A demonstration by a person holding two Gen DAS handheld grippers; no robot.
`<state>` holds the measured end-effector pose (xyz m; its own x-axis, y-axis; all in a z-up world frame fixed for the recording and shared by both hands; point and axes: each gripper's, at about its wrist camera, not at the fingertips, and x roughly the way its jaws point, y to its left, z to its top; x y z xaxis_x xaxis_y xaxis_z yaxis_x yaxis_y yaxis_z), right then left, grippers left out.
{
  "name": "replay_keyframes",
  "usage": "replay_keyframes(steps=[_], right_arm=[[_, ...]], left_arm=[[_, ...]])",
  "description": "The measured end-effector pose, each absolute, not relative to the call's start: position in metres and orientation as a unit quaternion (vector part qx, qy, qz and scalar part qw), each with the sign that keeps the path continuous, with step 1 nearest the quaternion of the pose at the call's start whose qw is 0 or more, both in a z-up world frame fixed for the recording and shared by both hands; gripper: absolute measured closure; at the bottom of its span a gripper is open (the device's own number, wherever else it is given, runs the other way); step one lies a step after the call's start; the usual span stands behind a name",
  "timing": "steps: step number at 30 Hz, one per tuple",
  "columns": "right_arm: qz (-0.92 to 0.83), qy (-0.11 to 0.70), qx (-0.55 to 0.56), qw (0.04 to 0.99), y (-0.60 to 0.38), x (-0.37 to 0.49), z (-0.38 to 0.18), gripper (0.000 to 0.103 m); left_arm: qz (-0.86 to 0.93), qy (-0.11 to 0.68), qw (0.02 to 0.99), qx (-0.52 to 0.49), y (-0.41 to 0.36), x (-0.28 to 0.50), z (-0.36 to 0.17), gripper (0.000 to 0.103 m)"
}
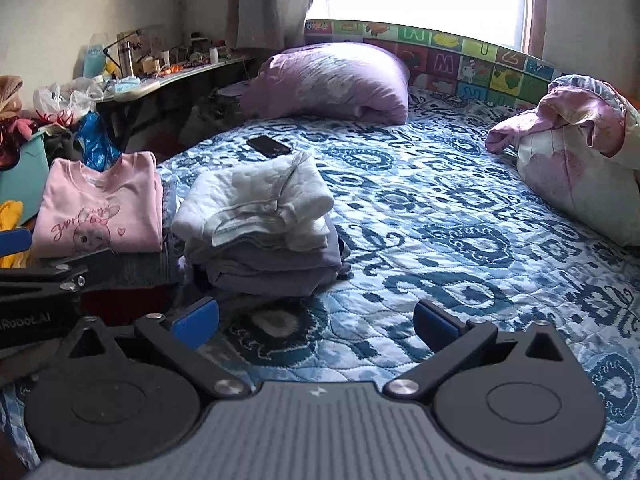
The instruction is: Fold clothes
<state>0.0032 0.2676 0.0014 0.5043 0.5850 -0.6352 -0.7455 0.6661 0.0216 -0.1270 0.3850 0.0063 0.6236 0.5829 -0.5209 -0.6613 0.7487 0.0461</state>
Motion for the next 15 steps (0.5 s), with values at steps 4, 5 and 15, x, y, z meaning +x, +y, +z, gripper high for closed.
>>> replay_keyframes(steps=[4,5,15], right_arm=[[0.388,0.321,-0.137,0.853,0.270,0.000,0.000,0.000],[0.389,0.322,-0.138,0.852,0.271,0.000,0.000,0.000],[0.395,0.318,-0.152,0.848,0.273,-0.010,0.004,0.000]], left_arm=[[0.343,0.262,0.899,-0.077,0.384,-0.128,0.007,0.000],[0.342,0.262,0.899,-0.078,0.383,-0.129,0.008,0.000],[0.339,0.264,0.899,-0.081,0.382,-0.132,0.009,0.000]])
